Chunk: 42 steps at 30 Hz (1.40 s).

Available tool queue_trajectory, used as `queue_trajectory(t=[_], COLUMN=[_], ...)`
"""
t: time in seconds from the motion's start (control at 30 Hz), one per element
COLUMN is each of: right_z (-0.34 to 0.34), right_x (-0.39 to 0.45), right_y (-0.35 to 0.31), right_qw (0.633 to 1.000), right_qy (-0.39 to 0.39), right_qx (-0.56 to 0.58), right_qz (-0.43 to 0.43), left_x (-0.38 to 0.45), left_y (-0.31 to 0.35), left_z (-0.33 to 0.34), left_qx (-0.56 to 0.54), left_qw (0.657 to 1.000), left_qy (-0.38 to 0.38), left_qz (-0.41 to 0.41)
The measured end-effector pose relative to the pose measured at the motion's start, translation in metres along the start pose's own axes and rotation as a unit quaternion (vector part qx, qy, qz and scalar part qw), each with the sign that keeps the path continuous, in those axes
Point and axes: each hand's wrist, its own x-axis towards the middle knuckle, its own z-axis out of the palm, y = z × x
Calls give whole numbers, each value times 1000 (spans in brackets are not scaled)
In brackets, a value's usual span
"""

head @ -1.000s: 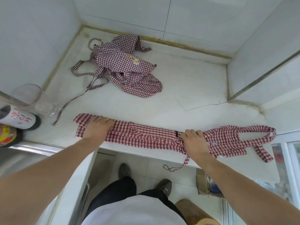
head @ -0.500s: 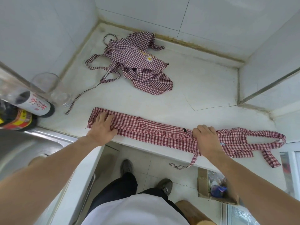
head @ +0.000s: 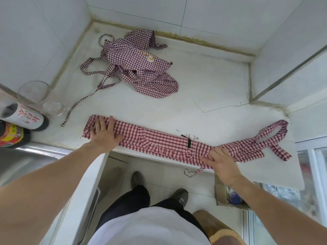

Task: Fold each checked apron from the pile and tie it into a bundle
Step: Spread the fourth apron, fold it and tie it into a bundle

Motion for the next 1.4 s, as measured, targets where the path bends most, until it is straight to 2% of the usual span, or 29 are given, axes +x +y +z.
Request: queue_trajectory(t=[0.1,0.2,0.27,0.3,0.37,0.4,0.43,0.5,0.57,0.63,0.7,0.83,0.93,1.1,1.23,1.4], right_z=[6,7,7,8,8,9,9,5,1,-1,-2,-6,-7,-11,-18,-14], right_x=[-7,-4,-5,-5,-6,-5,-4,-4,-1,0,-5,-23,-36,-53,-71,-74], right_y=[-4,-4,-2,-2,-1,-3,-5,-8,-15,-19,-18,2,28,69,101,110], right_qw=[998,997,996,996,995,994,994,992,990,990,986,965,964,962,956,944], right_qy=[-23,-33,-35,-35,-29,-26,-25,-36,-47,-56,-77,-49,-47,-35,-48,-59], right_qx=[41,61,69,73,82,88,93,93,93,84,95,80,11,-5,-41,1], right_qz=[37,46,48,49,53,56,59,77,92,94,118,246,261,272,285,324], left_x=[1,-1,-6,-14,-33,-45,-56,-74,-83,-84,-81,-75,-70,-61,-55,-57], left_y=[6,29,59,75,117,138,159,203,232,245,246,239,236,232,227,228], left_z=[-3,-14,-20,-20,-14,-8,-1,19,42,63,74,74,73,66,60,59], left_qx=[8,-13,-35,-36,-51,-69,-82,-74,-41,9,53,77,81,66,57,63], left_qw=[1000,995,994,994,984,974,964,953,953,959,962,964,969,981,983,983], left_qy=[-11,-27,23,70,161,179,180,133,53,-12,-37,-43,-38,-38,-44,-50], left_qz=[-27,-92,-104,-72,55,120,179,263,295,282,265,249,231,179,171,165])
